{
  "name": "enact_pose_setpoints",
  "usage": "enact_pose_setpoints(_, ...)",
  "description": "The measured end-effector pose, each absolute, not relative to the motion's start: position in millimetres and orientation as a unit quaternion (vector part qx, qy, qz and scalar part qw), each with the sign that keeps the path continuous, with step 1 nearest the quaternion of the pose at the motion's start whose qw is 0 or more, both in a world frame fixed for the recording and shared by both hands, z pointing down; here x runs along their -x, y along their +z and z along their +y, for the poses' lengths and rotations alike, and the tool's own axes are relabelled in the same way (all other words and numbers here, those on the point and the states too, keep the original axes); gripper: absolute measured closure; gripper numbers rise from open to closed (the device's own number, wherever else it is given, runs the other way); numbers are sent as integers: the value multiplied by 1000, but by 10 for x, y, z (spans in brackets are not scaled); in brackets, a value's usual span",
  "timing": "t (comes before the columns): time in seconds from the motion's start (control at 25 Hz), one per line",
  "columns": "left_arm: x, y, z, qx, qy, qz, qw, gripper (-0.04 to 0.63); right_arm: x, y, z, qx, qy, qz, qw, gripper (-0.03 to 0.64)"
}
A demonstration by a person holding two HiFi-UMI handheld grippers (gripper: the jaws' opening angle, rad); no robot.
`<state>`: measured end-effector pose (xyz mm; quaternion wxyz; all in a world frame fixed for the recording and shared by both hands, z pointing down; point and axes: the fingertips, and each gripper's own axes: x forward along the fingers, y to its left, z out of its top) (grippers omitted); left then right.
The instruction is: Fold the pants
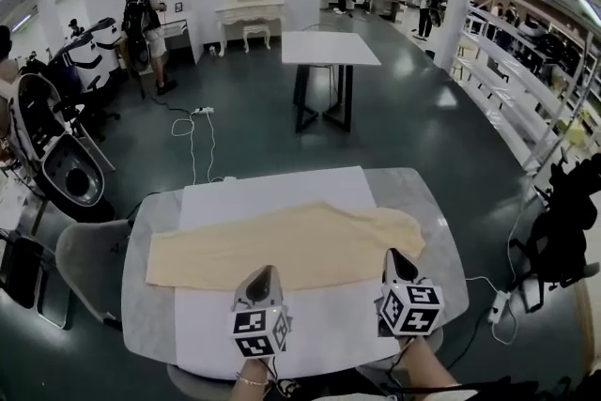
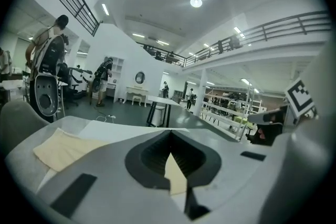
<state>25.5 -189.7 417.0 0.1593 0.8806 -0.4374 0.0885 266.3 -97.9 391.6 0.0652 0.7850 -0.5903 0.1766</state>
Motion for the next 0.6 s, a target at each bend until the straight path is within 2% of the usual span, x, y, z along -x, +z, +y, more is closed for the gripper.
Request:
enact_pose_setpoints(0.32,-877,4277,-2149,-887,103,-422,161,595,-3128,4062,-1278,-780,182,-592,93,624)
enact_pose_setpoints(0.6,-1594,4546,-2085,-898,115,-381,185,595,-3858,4132,-900,-808,192,-548,102,624)
